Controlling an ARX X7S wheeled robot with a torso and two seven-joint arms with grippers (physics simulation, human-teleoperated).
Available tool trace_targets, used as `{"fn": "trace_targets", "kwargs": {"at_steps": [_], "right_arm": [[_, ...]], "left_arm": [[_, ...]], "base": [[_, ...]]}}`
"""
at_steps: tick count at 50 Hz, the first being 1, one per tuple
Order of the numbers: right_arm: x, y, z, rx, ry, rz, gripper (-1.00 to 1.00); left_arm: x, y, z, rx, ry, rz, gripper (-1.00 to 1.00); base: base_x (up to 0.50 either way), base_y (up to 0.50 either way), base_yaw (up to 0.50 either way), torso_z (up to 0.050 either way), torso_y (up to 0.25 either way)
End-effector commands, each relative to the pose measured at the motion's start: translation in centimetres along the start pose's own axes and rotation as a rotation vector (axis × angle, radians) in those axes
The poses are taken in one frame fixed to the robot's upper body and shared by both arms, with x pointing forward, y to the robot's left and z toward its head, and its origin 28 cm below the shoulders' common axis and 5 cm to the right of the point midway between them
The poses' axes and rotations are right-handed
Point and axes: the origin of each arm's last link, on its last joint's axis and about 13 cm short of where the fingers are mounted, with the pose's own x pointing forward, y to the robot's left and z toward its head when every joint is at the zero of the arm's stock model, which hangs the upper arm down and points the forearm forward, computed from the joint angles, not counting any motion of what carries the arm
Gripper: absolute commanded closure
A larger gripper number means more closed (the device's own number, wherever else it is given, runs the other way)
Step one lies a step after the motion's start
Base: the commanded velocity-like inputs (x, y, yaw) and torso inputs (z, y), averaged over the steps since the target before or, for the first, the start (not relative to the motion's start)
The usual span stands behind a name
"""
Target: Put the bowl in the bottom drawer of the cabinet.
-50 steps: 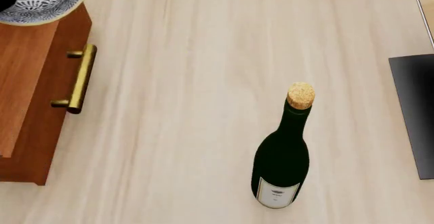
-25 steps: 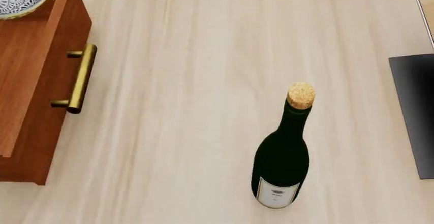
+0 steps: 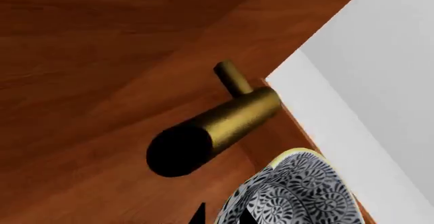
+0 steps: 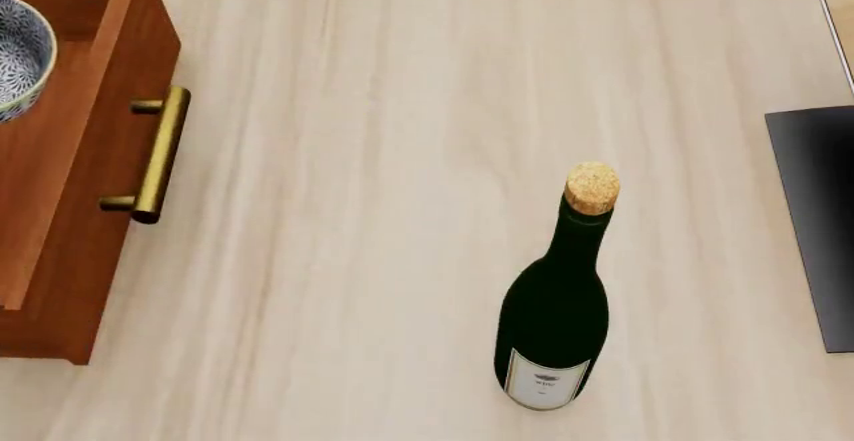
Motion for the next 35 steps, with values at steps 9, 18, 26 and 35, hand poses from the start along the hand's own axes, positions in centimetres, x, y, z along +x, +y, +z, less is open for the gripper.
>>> {"fn": "trace_targets", "kwargs": {"at_steps": [9,18,26,35], "right_arm": [[0.3,0.3,-0.2,-0.001,0.000,0.017,-1.00],[0.2,0.2,-0.3,-0.003,0.004,0.021,-1.00],[0.0,0.2,-0.4,0.000,0.011,0.025,-1.00],[-0.4,0.2,-0.2,0.000,0.015,0.028,-1.00]], "left_arm": [[3.1,3.7,-3.0,0.009,0.040,0.185,1.00],[3.9,5.5,-5.3,0.045,0.084,0.215,1.00],[4.1,6.2,-6.3,0.059,0.108,0.229,1.00],[4.1,7.0,-6.7,0.061,0.124,0.247,1.00]], "base": [[0.00,0.00,0.00,0.000,0.000],[0.00,0.00,0.00,0.000,0.000],[0.01,0.00,0.00,0.000,-0.002],[0.02,0.00,0.00,0.000,-0.007]]}}
